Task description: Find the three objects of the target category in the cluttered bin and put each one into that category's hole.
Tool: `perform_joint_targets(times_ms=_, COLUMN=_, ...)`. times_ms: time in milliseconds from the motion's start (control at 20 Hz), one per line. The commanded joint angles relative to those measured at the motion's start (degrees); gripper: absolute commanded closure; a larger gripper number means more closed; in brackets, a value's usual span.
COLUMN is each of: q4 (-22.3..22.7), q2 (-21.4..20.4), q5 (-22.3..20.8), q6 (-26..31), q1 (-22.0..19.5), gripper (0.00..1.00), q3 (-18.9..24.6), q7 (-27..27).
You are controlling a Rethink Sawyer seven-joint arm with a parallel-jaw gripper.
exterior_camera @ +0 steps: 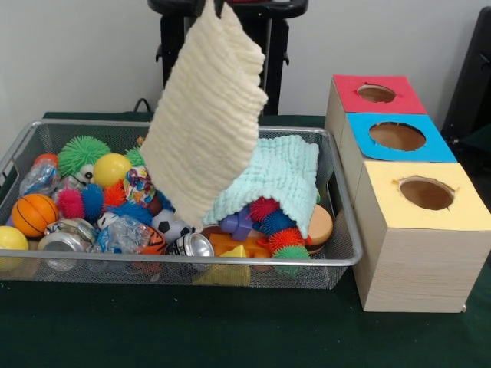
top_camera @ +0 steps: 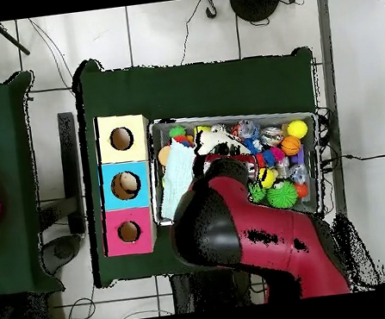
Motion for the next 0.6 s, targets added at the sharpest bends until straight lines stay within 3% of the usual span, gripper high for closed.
perform_joint_targets(times_ms=50, q4=2.09, q2=2.42, q5=-1.17, q6=-5.16, q1=-3.81, gripper=1.00, q3=5.08, q7=7.19)
perform_joint_targets(times_ms=350, q4=2.01, q2=3.00, q5=-3.39, q6=-5.81, q1=-7.03, gripper=1.00, q3=6.06, q7=4.42)
perform_joint_targets(times_ms=600, q4=3.77, q2=2.74, q5=-4.92, q6=-7.13, q1=-13.69, gripper=1.00, q3=11.28, q7=1.33)
